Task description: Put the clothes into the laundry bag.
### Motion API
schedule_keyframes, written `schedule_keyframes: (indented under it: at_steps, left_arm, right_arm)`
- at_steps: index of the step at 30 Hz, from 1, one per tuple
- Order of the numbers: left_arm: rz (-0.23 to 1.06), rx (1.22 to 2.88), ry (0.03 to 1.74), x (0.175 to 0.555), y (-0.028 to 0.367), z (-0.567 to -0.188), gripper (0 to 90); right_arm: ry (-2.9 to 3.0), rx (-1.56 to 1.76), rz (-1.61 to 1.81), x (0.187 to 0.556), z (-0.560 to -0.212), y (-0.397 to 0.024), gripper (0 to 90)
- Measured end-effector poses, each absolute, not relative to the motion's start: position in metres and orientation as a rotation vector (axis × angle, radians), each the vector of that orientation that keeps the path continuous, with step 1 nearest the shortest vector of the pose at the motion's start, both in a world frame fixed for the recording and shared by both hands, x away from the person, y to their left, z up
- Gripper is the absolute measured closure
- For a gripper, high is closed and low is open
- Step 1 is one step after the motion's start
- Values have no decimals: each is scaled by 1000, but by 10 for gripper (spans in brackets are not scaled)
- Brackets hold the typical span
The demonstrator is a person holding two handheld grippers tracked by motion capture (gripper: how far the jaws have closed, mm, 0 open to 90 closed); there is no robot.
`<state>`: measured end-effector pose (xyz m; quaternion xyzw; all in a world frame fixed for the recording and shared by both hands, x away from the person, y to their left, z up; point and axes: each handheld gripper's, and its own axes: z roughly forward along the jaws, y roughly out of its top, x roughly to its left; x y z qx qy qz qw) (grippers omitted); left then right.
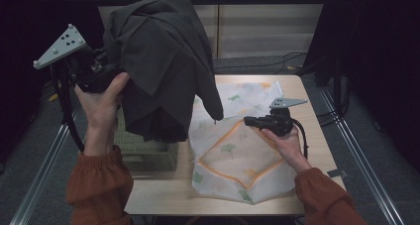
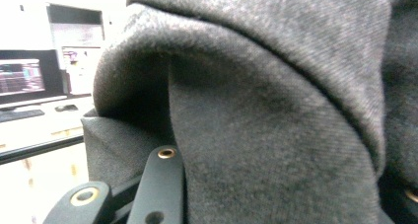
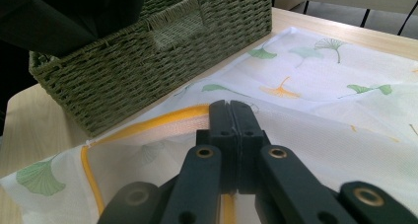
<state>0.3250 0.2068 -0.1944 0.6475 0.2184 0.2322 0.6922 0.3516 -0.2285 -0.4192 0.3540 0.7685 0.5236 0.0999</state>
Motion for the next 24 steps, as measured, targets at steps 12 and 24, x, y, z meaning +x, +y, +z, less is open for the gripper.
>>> schedule_keyframes:
  at_steps: [12, 24]
  left_arm:
    - [437, 1455, 398, 318, 166, -175, 681]
    - [401, 1485, 331, 312, 130, -168, 680]
  right_arm:
    - [2271, 1044, 1548, 352, -421, -228, 896]
    - [2272, 1049, 1548, 353, -421, -229, 896]
